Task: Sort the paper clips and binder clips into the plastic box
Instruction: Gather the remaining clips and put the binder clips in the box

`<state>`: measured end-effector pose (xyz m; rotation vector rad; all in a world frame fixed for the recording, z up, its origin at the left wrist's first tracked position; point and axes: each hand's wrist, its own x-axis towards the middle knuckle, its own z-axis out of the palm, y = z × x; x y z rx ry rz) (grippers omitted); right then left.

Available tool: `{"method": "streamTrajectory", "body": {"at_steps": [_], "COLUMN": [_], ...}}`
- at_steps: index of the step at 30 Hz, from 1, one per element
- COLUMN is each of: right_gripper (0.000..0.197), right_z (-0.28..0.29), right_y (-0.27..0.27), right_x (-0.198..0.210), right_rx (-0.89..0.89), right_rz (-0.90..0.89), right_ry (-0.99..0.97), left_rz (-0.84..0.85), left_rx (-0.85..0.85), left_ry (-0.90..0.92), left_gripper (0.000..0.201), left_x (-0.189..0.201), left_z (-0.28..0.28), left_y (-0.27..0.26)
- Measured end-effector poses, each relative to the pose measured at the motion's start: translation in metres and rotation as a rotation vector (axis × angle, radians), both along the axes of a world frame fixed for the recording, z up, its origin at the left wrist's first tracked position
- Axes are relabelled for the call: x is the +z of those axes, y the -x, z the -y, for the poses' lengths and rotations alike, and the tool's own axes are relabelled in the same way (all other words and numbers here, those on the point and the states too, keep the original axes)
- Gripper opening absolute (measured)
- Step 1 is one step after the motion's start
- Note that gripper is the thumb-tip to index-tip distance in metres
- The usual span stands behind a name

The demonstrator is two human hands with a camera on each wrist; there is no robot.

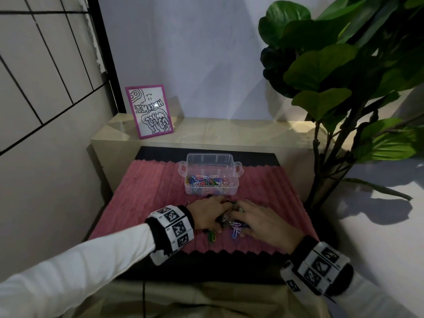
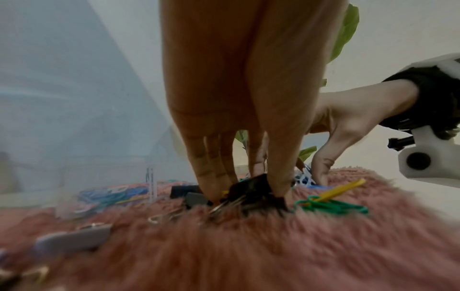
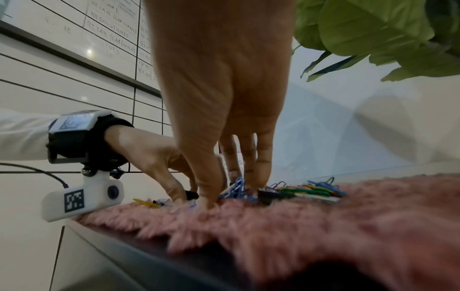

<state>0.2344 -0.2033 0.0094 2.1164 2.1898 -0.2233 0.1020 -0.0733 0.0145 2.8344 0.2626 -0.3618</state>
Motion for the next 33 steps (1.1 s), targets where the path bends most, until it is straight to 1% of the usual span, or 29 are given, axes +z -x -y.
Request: {"method": "streamTrajectory", "body": {"at_steps": [3, 6, 9, 11, 12, 13, 14, 16, 17, 19, 21, 24, 26, 27, 30, 31, 33], "right_gripper": [0.042, 0.041, 0.022, 0.009, 0.013, 0.021, 0.024, 0.015, 0.013, 0.009, 0.011, 0.005, 0.007, 0.009, 0.021, 0.023, 0.021], "right_z": [0.000, 0.002, 0.002, 0.002, 0.002, 0.001, 0.000, 0.001, 0.001, 0.000, -0.003, -0.002, 0.004, 0.008, 0.019, 0.022, 0.023], "right_y": [0.004, 0.005, 0.006, 0.004, 0.003, 0.001, 0.000, -0.001, -0.001, -0.003, -0.007, -0.011, -0.017, -0.021, -0.028, -0.029, -0.027], "right_x": [0.001, -0.004, -0.010, -0.013, -0.013, -0.015, -0.017, -0.018, -0.019, -0.021, -0.017, -0.002, 0.004, 0.005, 0.002, 0.001, -0.004], "right_rx": [0.056, 0.147, 0.206, 0.223, 0.223, 0.235, 0.238, 0.238, 0.227, 0.140, -0.026, -0.335, -0.476, -0.520, -0.598, -0.614, -0.616], "right_rz": [0.032, 0.144, 0.149, 0.167, 0.181, 0.186, 0.185, 0.175, 0.136, -0.034, -0.275, -0.680, -0.895, -0.966, -1.036, -1.030, -0.945], "right_ry": [-0.118, -0.230, -0.317, -0.345, -0.365, -0.394, -0.423, -0.429, -0.429, -0.411, -0.416, -0.448, -0.404, -0.357, -0.196, -0.161, -0.145], "left_rz": [0.053, 0.106, 0.223, 0.321, 0.324, 0.280, 0.204, 0.079, 0.068, 0.093, 0.111, 0.089, 0.099, 0.121, 0.185, 0.198, 0.221], "left_rx": [-0.006, 0.004, 0.004, -0.042, -0.080, -0.124, -0.171, -0.241, -0.251, -0.248, -0.251, -0.232, -0.179, -0.141, -0.018, 0.025, 0.118], "left_ry": [-0.075, -0.213, -0.290, -0.252, -0.191, -0.116, -0.056, -0.038, -0.050, -0.062, -0.069, -0.011, 0.071, 0.104, 0.211, 0.273, 0.419], "left_gripper": [0.044, 0.039, 0.035, 0.027, 0.026, 0.027, 0.030, 0.037, 0.036, 0.028, 0.018, 0.013, 0.013, 0.011, 0.008, 0.008, 0.010], "left_x": [0.000, -0.001, 0.001, 0.005, 0.007, 0.007, 0.007, 0.002, -0.001, -0.005, -0.005, 0.002, 0.005, 0.006, 0.004, 0.005, 0.007], "left_z": [0.001, -0.004, -0.007, -0.002, 0.001, 0.003, 0.005, 0.003, 0.002, 0.001, 0.002, -0.001, -0.005, -0.007, -0.013, -0.014, -0.013], "left_y": [0.004, 0.010, 0.016, 0.020, 0.023, 0.026, 0.029, 0.034, 0.035, 0.035, 0.031, 0.022, 0.016, 0.014, 0.010, 0.009, 0.006]}}
